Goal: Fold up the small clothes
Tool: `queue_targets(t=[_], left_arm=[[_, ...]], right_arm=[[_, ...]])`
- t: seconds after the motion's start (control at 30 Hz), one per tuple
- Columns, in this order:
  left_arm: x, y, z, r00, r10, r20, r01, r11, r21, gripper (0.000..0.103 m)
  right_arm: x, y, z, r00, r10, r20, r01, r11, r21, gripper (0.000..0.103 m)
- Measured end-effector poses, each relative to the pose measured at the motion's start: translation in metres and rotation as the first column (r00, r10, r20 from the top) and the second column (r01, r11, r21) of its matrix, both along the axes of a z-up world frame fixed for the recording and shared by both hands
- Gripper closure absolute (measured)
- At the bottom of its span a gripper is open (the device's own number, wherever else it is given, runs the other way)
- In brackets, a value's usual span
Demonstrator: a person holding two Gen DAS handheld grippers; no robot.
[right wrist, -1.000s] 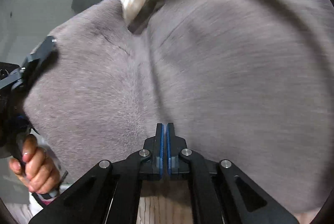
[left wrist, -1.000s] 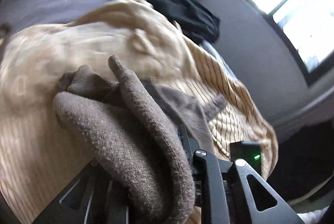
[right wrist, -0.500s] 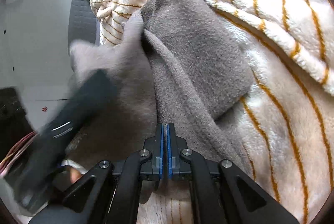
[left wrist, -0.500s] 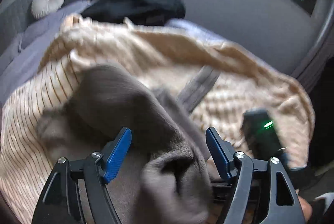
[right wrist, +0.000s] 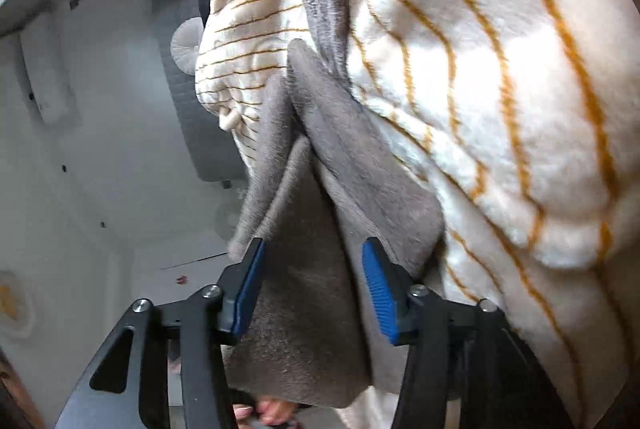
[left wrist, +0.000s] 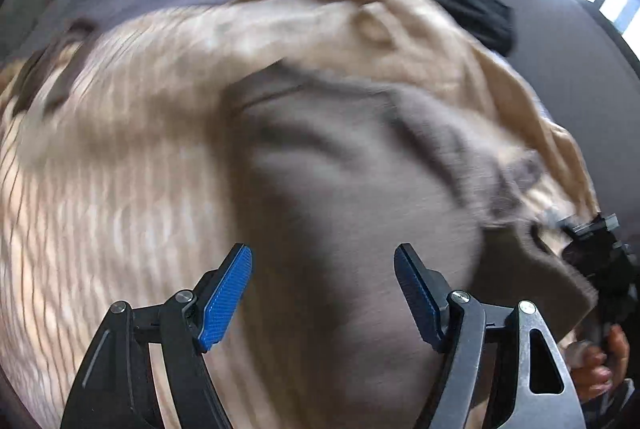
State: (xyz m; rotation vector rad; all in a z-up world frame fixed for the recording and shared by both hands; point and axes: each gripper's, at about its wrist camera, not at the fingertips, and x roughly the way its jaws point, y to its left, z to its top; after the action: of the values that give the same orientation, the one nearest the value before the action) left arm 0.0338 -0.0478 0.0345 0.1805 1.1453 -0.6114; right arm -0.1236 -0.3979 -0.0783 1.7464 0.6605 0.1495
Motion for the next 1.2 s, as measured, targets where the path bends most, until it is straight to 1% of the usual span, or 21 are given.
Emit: queue_targets(t=[0.07, 0.13, 0.2, 0.27, 0.3, 0.33, 0.37, 0.4, 0.43, 0.47, 0.57, 0.67, 0.73, 0.77, 0.8, 0.87, 0.93, 0.97, 1.13, 1.17, 1.2], left_arm=[[0.002, 0.016, -0.011, 0.999, 0.043, -0.021, -0.042, 0.999, 0.022, 0.028], [0.001, 0.024, -0.020, 0.998, 0.053, -0.046, -0.052, 0.998, 0.025, 0.028], [0.000, 0.029, -0.024, 0.997, 0.059, -0.051, -0.058, 0.998, 0.018, 0.028], [-0.001, 0.030, -0.026, 0.997, 0.059, -0.042, -0.058, 0.998, 0.020, 0.028], [-0.002, 0.030, -0.027, 0.997, 0.059, -0.040, -0.058, 0.998, 0.024, 0.026], [-0.002, 0.029, -0.029, 0.997, 0.063, -0.037, -0.062, 0.998, 0.032, 0.022], [0.001, 0.027, -0.028, 0.997, 0.076, -0.030, -0.075, 0.996, 0.046, 0.017], [0.004, 0.027, -0.030, 0.996, 0.083, -0.033, -0.082, 0.996, 0.044, 0.017], [0.005, 0.027, -0.030, 0.995, 0.087, -0.040, -0.086, 0.995, 0.040, 0.017], [0.005, 0.028, -0.030, 0.995, 0.092, -0.045, -0.091, 0.995, 0.037, 0.018], [0.002, 0.025, -0.019, 0.997, 0.077, -0.027, -0.077, 0.997, 0.015, 0.018], [-0.004, 0.012, -0.011, 1.000, 0.016, -0.021, -0.016, 1.000, -0.006, 0.018], [-0.008, 0.001, -0.019, 0.999, -0.018, -0.038, 0.019, 1.000, 0.020, 0.017], [-0.009, -0.001, -0.022, 0.999, -0.022, -0.044, 0.023, 0.999, 0.029, 0.017], [-0.008, -0.003, -0.027, 0.998, -0.021, -0.057, 0.023, 0.999, 0.033, 0.017], [-0.007, -0.003, -0.033, 0.996, -0.011, -0.091, 0.012, 1.000, 0.013, 0.016], [-0.005, 0.000, -0.033, 0.995, -0.001, -0.102, 0.002, 1.000, 0.012, 0.010], [-0.005, 0.001, -0.032, 0.995, -0.002, -0.097, 0.004, 1.000, 0.017, 0.010], [-0.006, 0.021, -0.021, 0.997, -0.004, -0.078, 0.006, 1.000, 0.027, 0.010], [-0.005, 0.024, -0.019, 0.997, -0.002, -0.072, 0.004, 1.000, 0.031, 0.010], [-0.007, 0.029, -0.016, 0.997, -0.003, -0.071, 0.005, 1.000, 0.031, 0.010]], right_arm=[[0.006, -0.003, 0.001, 0.999, -0.013, 0.032, 0.012, 0.999, 0.032, 0.038], [0.015, -0.004, 0.004, 0.999, 0.008, 0.032, -0.009, 0.999, 0.031, 0.035], [0.039, -0.003, 0.009, 0.998, 0.070, 0.010, -0.070, 0.998, -0.009, 0.035], [0.059, -0.002, 0.016, 0.988, 0.154, -0.027, -0.155, 0.984, -0.084, 0.035], [0.065, 0.000, 0.020, 0.978, 0.204, -0.054, -0.209, 0.969, -0.129, 0.039], [0.076, 0.004, 0.028, 0.961, 0.261, -0.086, -0.274, 0.941, -0.199, 0.046], [0.083, 0.007, 0.033, 0.950, 0.293, -0.112, -0.312, 0.918, -0.246, 0.068], [0.090, 0.013, 0.040, 0.928, 0.334, -0.164, -0.370, 0.872, -0.319, 0.080], [0.096, 0.017, 0.047, 0.913, 0.353, -0.205, -0.407, 0.830, -0.382, 0.080], [0.100, 0.020, 0.057, 0.907, 0.360, -0.219, -0.421, 0.795, -0.437, 0.081], [0.096, 0.021, 0.085, 0.926, 0.347, -0.148, -0.373, 0.782, -0.499, 0.083], [0.079, 0.013, 0.100, 0.947, 0.301, -0.113, -0.314, 0.793, -0.522, 0.084], [0.072, 0.011, 0.097, 0.944, 0.284, -0.169, -0.330, 0.770, -0.546, 0.084], [0.073, 0.011, 0.089, 0.934, 0.278, -0.224, -0.357, 0.754, -0.551, 0.084], [0.068, 0.012, 0.078, 0.924, 0.275, -0.265, -0.378, 0.752, -0.540, 0.084], [0.076, 0.011, 0.061, 0.911, 0.270, -0.313, -0.403, 0.749, -0.526, 0.083], [0.071, 0.006, 0.053, 0.918, 0.251, -0.306, -0.381, 0.774, -0.507, 0.082], [0.071, 0.005, 0.053, 0.920, 0.241, -0.309, -0.374, 0.776, -0.508, 0.082], [0.058, 0.001, 0.067, 0.891, 0.202, -0.406, -0.416, 0.719, -0.556, 0.082], [0.060, 0.001, 0.074, 0.888, 0.198, -0.416, -0.423, 0.708, -0.565, 0.076], [0.055, 0.000, 0.079, 0.886, 0.192, -0.423, -0.425, 0.701, -0.573, 0.076]])
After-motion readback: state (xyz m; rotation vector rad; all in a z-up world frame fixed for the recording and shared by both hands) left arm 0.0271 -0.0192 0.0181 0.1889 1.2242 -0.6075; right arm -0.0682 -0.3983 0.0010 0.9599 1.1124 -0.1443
